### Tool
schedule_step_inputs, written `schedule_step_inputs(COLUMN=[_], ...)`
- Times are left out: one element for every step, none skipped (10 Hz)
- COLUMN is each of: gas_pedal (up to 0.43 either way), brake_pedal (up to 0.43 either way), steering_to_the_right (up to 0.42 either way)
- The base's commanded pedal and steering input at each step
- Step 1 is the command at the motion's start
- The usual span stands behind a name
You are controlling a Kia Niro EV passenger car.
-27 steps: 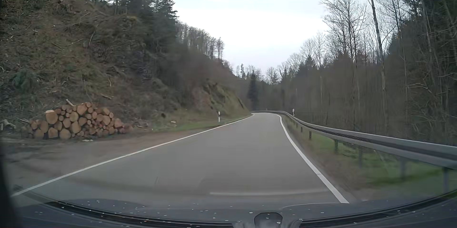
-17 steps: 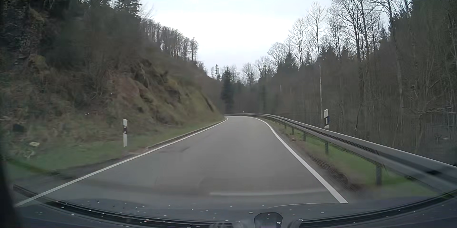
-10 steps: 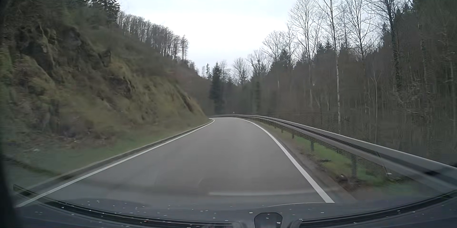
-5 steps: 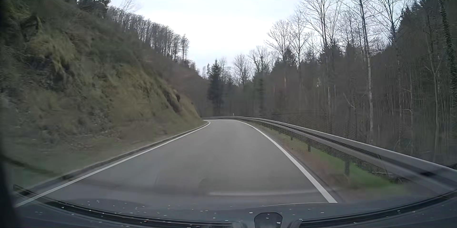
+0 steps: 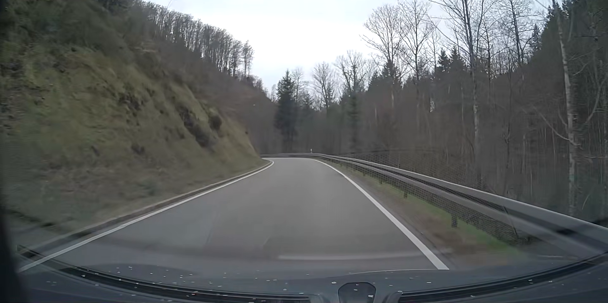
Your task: Follow the waypoints while adhering to traffic rules and regulations
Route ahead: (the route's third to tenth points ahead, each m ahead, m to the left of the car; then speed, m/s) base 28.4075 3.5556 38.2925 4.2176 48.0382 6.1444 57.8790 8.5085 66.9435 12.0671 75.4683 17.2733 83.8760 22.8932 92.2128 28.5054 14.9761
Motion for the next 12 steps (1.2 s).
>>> schedule_step_inputs(gas_pedal=[0.209,0.228,0.28,0.311,0.311,0.311,0.311,0.311,0.311,0.311,0.299,0.287], brake_pedal=[0.0,0.0,0.0,0.0,0.0,0.0,0.0,0.0,0.0,0.0,0.0,0.0], steering_to_the_right=[-0.011,-0.011,-0.011,-0.011,-0.011,-0.011,-0.011,-0.011,-0.011,-0.011,-0.011,-0.012])
